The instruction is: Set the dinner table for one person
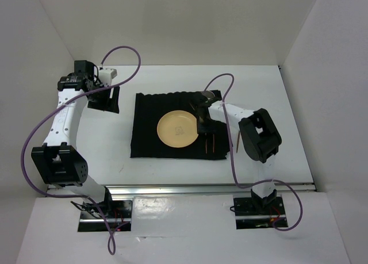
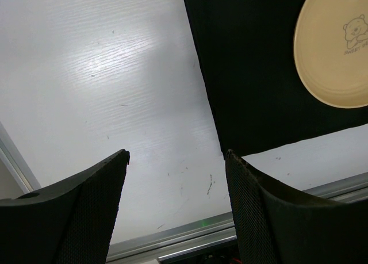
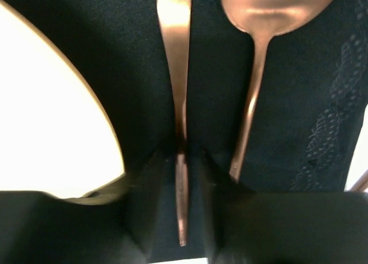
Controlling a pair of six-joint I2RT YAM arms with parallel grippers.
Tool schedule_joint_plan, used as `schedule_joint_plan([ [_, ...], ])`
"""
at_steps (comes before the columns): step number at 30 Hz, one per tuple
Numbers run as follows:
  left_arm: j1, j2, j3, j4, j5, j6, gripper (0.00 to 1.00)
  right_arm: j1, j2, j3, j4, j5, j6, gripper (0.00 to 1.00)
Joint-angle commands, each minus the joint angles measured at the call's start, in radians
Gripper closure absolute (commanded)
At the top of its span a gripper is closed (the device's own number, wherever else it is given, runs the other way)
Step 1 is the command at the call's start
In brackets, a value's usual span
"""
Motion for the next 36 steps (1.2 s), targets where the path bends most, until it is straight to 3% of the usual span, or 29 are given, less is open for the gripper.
schedule_joint_plan([
  [1,0.007,-0.039,-0.006,0.009,0.002,0.019,0.24,0.004,-0.027,0.033,-0.012,0.032,0.01,0.53],
  [10,0.007,-0.03,-0.005,0.009,0.002,0.019,0.24,-0.019,-0.268,0.042,-0.122,0.163,0.03,0.51],
  [14,0.007,-0.03,0.006,0.0,0.011,0.019,0.24,-0.157,-0.365,-0.071,-0.055,0.059,-0.033,0.47],
  [18,0.007,-0.019,0.027,-0.02,0.02,0.019,0.24,-0.37,-0.316,-0.159,-0.006,-0.075,-0.085,0.47],
  [29,0.007,-0.038,0.027,-0.02,0.02,0.028,0.24,-0.456,-0.138,-0.162,0.091,-0.06,-0.128,0.47],
  [33,0.007,-0.038,0.018,-0.02,0.011,0.028,0.24,-0.465,-0.086,-0.162,0.112,-0.059,-0.151,0.57],
  [36,0.007,-0.038,0.018,-0.029,0.011,0.028,0.24,-0.475,-0.058,-0.162,0.123,-0.06,-0.151,0.9],
])
